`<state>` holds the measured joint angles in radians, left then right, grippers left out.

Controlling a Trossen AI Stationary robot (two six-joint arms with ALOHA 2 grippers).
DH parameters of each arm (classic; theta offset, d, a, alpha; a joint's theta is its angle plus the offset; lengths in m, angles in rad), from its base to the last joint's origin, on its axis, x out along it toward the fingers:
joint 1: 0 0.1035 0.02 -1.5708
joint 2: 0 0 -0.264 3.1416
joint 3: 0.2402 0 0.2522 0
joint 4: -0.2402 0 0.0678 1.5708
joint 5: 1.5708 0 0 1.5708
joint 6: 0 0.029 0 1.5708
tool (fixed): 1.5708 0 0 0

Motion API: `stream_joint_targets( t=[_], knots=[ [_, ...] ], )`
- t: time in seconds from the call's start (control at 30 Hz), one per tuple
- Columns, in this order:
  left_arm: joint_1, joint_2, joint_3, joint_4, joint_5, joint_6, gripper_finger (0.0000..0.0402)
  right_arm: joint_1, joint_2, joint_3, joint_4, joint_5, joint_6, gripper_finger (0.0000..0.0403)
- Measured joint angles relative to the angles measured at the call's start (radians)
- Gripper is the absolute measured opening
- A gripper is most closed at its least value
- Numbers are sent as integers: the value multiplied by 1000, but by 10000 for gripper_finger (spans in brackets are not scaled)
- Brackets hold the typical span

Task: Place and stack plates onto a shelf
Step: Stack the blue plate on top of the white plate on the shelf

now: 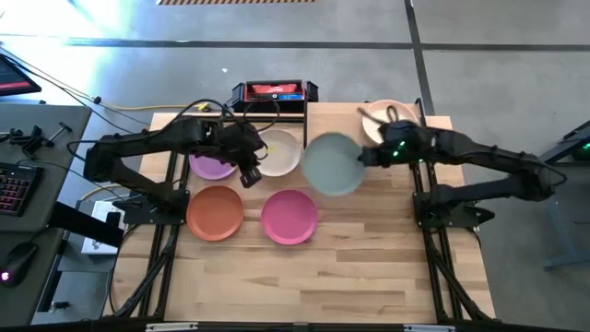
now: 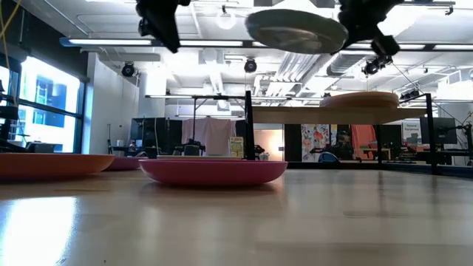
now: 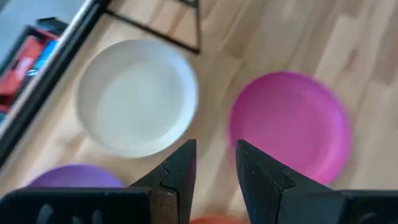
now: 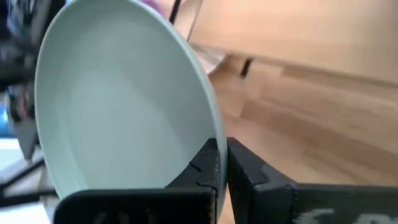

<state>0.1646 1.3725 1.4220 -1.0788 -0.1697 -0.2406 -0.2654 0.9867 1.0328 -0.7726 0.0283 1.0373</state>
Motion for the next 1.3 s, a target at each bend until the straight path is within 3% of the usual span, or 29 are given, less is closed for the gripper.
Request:
stream_joint_targets(
  t=[0.37, 0.73, 1.3],
  knots=[
    [98, -3, 0, -116, -62, 171, 99, -230, -165, 0, -133, 95, 27, 0],
    [164, -3, 0, -130, -61, 297, 99, -496, -221, 0, -249, 111, 63, 0],
    [212, -3, 0, -129, -49, 357, 99, -837, -186, 0, -348, -91, -9, 0]
  ],
)
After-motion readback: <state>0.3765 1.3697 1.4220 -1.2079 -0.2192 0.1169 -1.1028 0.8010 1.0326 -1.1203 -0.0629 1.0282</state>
